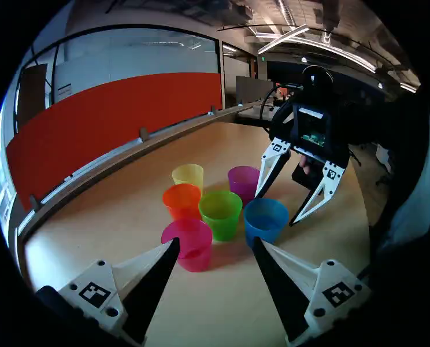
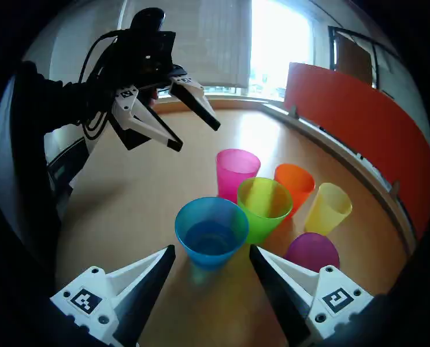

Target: Pour water

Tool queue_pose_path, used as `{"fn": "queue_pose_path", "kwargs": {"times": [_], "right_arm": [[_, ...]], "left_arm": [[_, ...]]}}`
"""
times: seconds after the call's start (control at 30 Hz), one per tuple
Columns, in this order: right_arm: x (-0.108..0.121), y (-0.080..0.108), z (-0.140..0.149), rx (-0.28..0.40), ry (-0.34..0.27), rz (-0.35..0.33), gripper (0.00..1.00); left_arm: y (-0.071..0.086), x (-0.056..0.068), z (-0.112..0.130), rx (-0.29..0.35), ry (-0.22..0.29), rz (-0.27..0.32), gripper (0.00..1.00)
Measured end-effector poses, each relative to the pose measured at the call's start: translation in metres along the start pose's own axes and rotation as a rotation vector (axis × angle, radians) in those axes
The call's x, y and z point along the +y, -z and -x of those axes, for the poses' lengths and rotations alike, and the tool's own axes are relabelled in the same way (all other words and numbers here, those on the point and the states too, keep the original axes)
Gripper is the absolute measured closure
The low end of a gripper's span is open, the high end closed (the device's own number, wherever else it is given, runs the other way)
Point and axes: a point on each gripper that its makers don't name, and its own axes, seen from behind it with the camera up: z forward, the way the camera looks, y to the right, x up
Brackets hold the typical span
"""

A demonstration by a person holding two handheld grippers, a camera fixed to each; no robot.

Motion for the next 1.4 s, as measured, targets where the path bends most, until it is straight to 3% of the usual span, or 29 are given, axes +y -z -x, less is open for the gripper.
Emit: {"fn": "queue_pose_path", "kwargs": {"times": [0.8,1.4], "right_arm": [[-0.005,-0.027,-0.008,0.02,-0.003,-0.007,0.0],[-0.004,-0.029,-0.009,0.029,-0.001,-0.016,0.11]], "left_arm": [[-0.011,0.002,-0.002,0.002,-0.001,0.005,0.07],[-0.012,-0.002,-0.001,0.004,-0.007,-0.008,0.07]]}}
